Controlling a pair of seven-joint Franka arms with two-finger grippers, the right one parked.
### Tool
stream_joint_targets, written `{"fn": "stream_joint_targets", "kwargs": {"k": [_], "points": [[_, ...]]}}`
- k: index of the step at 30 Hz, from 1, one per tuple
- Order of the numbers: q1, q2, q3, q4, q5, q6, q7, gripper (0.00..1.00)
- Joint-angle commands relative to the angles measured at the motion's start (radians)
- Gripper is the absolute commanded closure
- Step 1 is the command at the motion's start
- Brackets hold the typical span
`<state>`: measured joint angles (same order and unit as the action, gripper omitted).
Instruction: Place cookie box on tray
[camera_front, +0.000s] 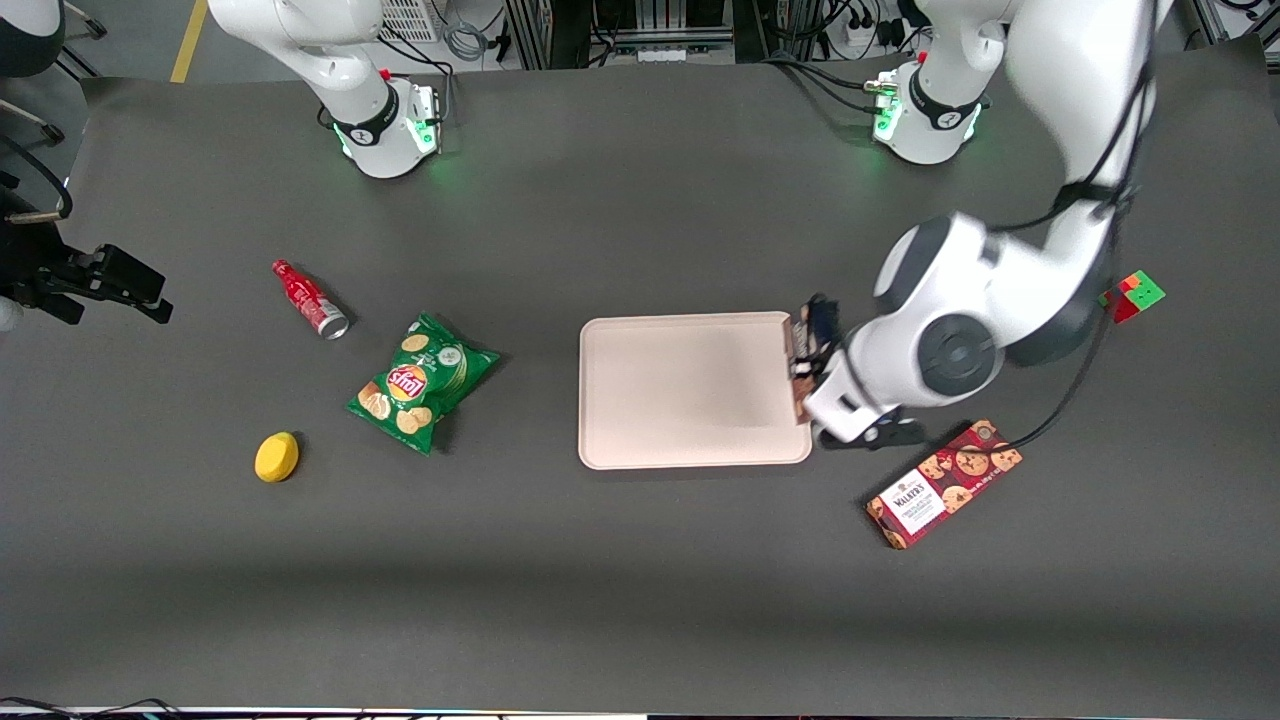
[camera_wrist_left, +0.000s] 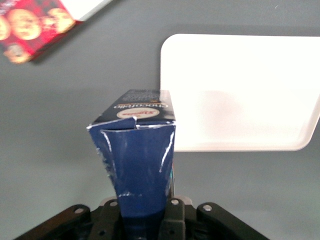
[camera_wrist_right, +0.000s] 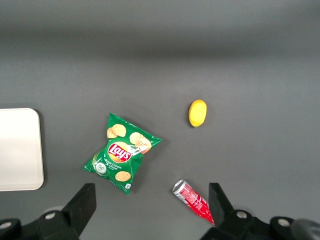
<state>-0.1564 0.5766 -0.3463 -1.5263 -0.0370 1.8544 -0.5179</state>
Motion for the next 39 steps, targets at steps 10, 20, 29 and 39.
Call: {"fn": "stream_joint_targets", "kwargs": {"k": [10, 20, 29, 39], "points": [[-0.029, 0.042, -0.003, -0.066, 0.081, 0.132, -0.039, 0.42], [-0.025, 0.045, -0.002, -0.061, 0.097, 0.131, -0.034, 0.0], [0.0, -0.064, 0.022, -0.045, 0.089, 0.08, -0.042, 0.0], [0.015, -0.305, 0.139, 0.017, 0.095, -0.176, 0.002, 0.0]]}}
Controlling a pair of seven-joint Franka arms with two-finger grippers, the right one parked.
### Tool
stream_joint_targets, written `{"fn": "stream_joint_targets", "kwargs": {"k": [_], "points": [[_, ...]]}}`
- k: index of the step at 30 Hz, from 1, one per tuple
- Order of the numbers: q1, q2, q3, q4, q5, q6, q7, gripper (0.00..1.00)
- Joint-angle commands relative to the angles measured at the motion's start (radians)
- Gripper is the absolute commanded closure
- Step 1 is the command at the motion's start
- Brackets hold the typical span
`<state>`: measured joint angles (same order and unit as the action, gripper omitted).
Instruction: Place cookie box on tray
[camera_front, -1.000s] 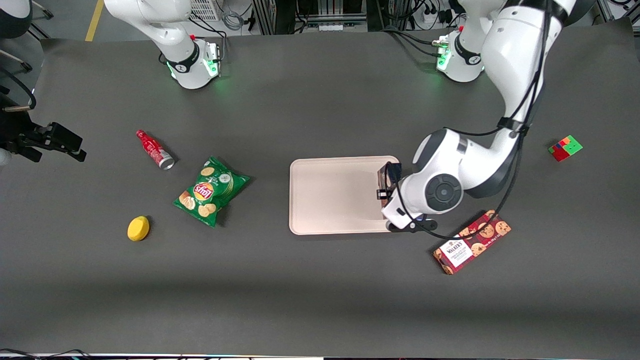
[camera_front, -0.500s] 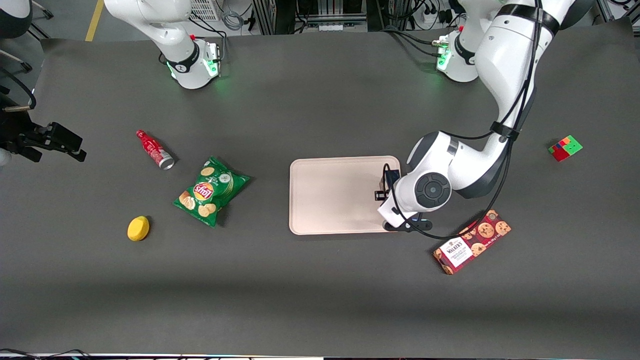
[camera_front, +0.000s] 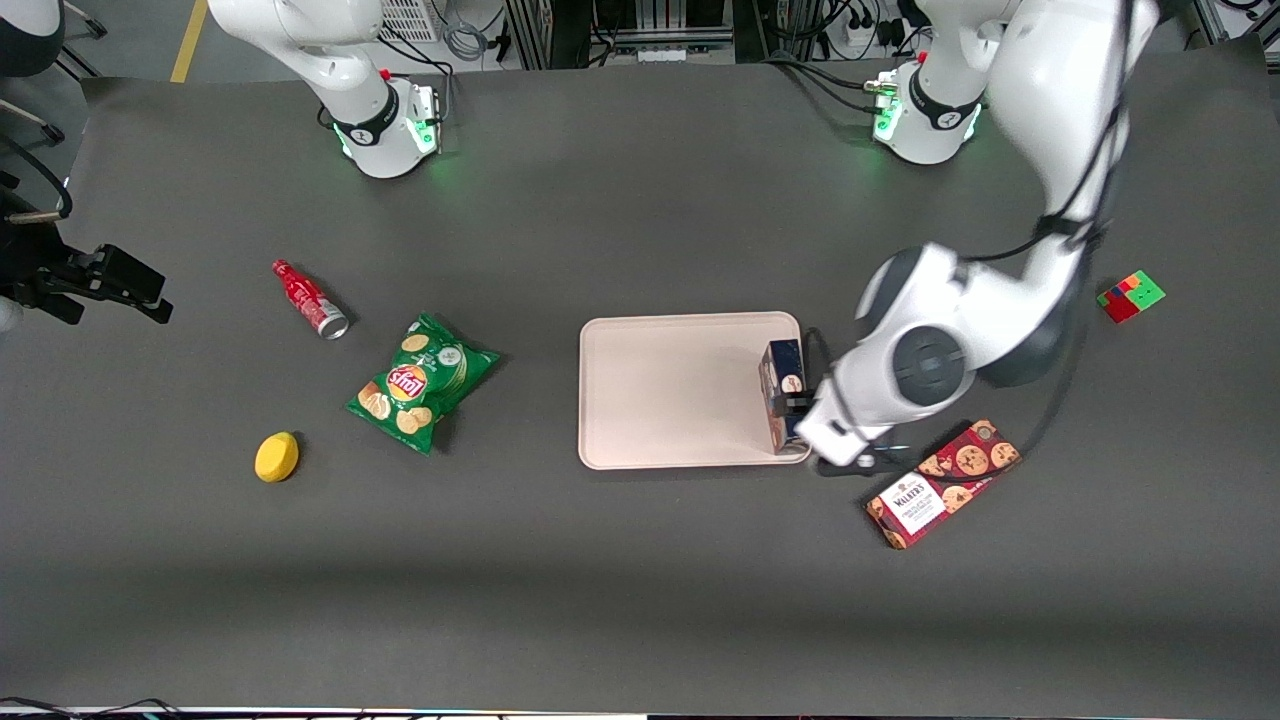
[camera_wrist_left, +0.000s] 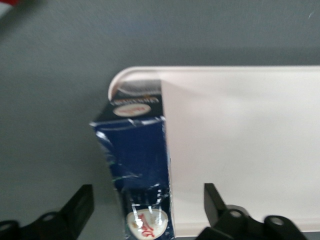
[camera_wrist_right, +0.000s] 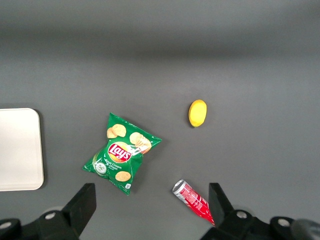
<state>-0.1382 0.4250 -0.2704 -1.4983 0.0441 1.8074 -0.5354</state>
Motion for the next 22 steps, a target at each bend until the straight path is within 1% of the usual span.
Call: {"fn": "stream_joint_targets", "kwargs": {"k": [1, 5, 9, 12, 14, 17, 22], "points": [[-0.001, -0.182, 0.08, -0.007, 0.014, -0.157, 0.047, 0.0], [0.006, -0.281, 0.175, 0.019, 0.01, -0.284, 0.202, 0.0], [0.008, -0.345, 0.272, 0.058, 0.005, -0.426, 0.408, 0.0], [0.008, -0.388, 0.342, 0.053, 0.01, -0.479, 0.533, 0.0], [0.009, -0.417, 0.384, 0.036, 0.01, -0.488, 0.61, 0.0], [0.017, -0.466, 0.43, -0.032, 0.011, -0.471, 0.695, 0.0], [0.022, -0.574, 0.456, -0.221, 0.014, -0.338, 0.724, 0.0]]}}
